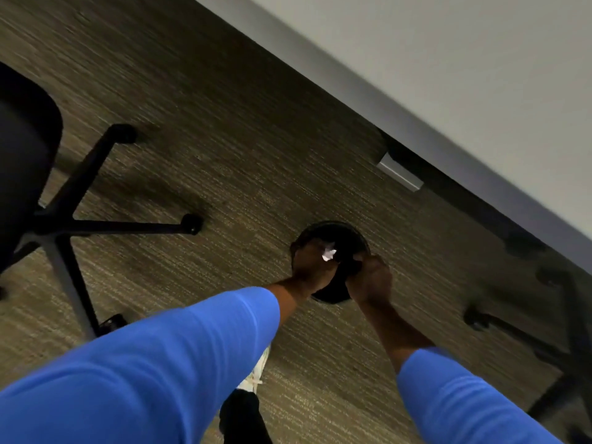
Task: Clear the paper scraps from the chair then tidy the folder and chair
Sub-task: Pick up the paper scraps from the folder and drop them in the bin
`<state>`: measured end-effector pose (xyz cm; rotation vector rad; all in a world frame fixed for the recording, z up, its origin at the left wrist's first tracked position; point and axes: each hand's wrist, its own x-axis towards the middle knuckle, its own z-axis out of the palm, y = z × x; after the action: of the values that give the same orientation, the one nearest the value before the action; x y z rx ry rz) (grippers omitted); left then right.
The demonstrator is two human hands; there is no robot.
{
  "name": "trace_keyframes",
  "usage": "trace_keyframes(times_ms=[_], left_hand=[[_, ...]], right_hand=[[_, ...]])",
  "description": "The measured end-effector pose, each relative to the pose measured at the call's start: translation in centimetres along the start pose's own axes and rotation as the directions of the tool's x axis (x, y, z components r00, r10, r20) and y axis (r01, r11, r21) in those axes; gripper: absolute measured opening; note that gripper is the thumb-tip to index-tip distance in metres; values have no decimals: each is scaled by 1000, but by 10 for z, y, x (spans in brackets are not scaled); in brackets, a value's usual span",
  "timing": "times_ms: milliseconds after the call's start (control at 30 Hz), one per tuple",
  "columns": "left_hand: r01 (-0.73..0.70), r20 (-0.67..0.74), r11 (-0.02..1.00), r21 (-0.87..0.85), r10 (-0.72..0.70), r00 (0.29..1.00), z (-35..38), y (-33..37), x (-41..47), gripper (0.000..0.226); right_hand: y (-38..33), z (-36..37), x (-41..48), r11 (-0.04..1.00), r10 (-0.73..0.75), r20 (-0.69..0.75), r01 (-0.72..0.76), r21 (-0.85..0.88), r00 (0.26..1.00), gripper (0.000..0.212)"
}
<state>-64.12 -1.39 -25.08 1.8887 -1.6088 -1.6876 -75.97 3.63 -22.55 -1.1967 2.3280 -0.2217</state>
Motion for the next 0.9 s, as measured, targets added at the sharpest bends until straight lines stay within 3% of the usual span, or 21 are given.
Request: trace_keyframes(times_ms=[133,233,367,467,567,733,900], left_hand=[[87,50,995,-51,-84,995,-19,0,-5,65],[64,101,997,-49,-59,993,-38,5,-19,51],[-15,75,980,199,0,997,-74,14,-46,61],[-25,-25,967,252,33,999,-103,5,-70,37],[79,-200,983,164,-45,979,-138,-8,-96,21],[109,-354,992,62,-80,932,-204,-29,-132,7],[106,-488,994,-31,-108,866,-272,-43,-161,5]], right_hand=[[-5,-3,-8,999,51,57,-50,-17,997,33],[-17,-8,-19,999,21,72,-19,-25,997,35],[-44,-15,-34,997,-54,67,58,-60,996,36],[-80,-25,-47,984,-162,80,167,-59,984,29],[-123,-29,-60,984,-166,178,174,-32,970,30],[-203,-32,-84,951,-286,331,308,-13,899,48],[-280,-21,-109,857,-510,240,512,59,826,39]])
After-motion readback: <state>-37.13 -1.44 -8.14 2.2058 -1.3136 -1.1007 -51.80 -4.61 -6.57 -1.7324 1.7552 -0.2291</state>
